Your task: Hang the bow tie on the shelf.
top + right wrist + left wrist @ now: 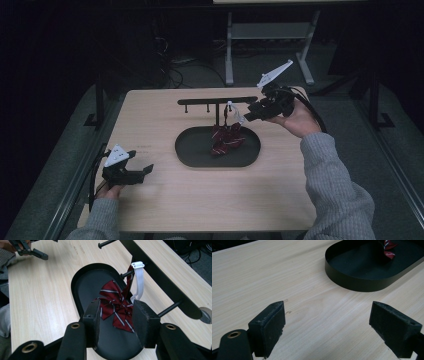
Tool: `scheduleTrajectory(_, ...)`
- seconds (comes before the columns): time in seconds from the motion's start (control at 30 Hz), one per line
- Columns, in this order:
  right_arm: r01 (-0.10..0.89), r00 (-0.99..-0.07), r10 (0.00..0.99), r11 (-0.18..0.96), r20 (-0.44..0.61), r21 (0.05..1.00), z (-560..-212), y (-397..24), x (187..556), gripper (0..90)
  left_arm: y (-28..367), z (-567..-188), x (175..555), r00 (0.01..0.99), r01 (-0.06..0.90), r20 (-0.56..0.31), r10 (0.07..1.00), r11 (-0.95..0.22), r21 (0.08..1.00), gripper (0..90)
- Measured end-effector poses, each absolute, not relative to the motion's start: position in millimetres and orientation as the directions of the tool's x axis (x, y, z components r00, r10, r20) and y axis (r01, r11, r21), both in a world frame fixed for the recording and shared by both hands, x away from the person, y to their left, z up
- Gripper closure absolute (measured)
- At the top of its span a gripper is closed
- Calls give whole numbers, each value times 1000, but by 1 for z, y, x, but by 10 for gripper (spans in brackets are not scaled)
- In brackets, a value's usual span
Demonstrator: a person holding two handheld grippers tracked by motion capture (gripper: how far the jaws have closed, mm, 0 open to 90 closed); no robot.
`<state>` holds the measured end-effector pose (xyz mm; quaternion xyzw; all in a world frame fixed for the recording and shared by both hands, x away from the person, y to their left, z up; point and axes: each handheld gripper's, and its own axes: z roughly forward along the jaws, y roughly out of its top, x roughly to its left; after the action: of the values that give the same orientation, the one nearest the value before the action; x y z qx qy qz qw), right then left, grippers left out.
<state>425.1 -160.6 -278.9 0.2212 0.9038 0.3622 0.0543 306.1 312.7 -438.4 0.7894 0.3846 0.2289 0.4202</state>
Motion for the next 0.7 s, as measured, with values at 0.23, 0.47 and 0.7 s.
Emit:
scheduleTrajectory(0.23,369,-892,446,627,73,686,-282,-169,421,556,313,-438,306,600,414,38,799,-351,840,130)
scheduleTrajectory(0.47,373,-889,452,620,75,690,-282,-176,415,539,313,-438,306,599,415,37,800,-350,840,130)
scheduleTrajectory(0.7,375,-885,459,611,74,697,-284,-183,408,518,313,-439,306,599,412,38,800,-348,842,130)
